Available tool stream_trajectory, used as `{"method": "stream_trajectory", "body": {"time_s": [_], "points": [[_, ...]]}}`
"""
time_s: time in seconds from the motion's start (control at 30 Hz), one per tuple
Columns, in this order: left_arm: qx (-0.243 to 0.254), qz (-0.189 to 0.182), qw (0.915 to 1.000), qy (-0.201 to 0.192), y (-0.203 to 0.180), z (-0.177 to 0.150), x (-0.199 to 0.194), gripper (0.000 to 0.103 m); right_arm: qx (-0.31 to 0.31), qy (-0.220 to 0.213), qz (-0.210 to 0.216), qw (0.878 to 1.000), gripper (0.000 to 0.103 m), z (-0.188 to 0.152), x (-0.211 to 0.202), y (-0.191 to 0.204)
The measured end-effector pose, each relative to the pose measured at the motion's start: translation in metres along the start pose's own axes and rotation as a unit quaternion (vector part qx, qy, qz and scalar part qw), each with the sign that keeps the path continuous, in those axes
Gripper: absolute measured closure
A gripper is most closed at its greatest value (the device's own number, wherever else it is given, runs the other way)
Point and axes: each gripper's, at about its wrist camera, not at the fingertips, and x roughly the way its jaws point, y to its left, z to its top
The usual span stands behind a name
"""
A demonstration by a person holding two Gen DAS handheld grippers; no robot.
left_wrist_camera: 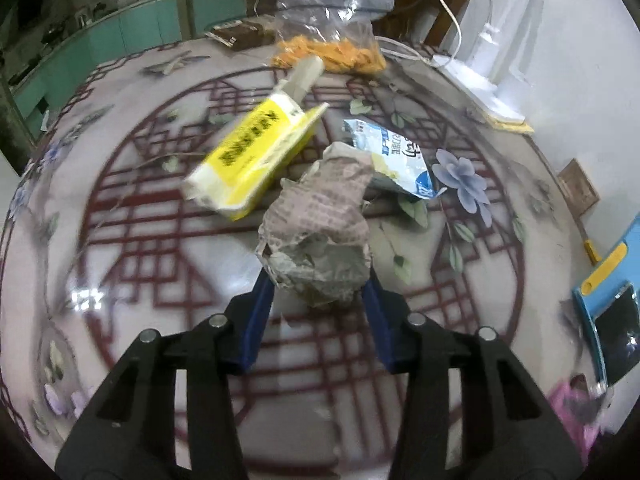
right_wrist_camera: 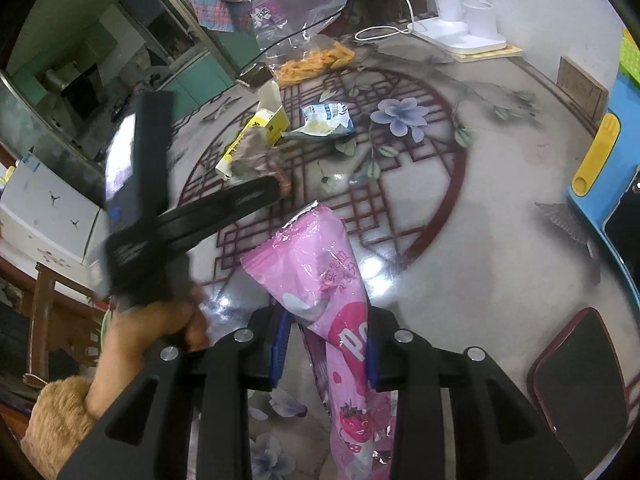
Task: Collect trash
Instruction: 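Grasp the pink wrapper with the right tool while the left tool grasps the crumpled newspaper, then carry the pink wrapper and newspaper toward the red bin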
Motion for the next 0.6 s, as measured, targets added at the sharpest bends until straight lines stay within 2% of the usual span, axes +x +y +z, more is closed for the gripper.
{"method": "stream_trajectory", "body": {"time_s": [0.1, 0.27, 0.37, 0.47, 0.6], "points": [[-0.022, -0.010, 0.9996, -0.015, 0.020, -0.016, -0.023, 0.060, -0.005, 0.002, -0.004, 1.000, 0.072, -0.001, 0.002, 0.002], [-0.062, -0.007, 0.9977, -0.027, 0.061, -0.049, -0.060, 0.060, -0.008, 0.015, -0.001, 1.000, 0.072, -0.006, 0.006, 0.006], [-0.058, -0.001, 0.9975, -0.042, 0.076, -0.066, -0.088, 0.060, -0.021, 0.018, -0.011, 1.000, 0.072, -0.009, 0.007, 0.012], [-0.046, 0.011, 0.9969, -0.062, 0.089, -0.079, -0.117, 0.059, -0.040, 0.020, -0.002, 0.999, 0.072, -0.014, 0.004, 0.021], [-0.041, 0.029, 0.9956, -0.079, 0.109, -0.089, -0.144, 0.059, -0.085, 0.018, -0.021, 0.996, 0.072, -0.025, 0.002, 0.038]]}}
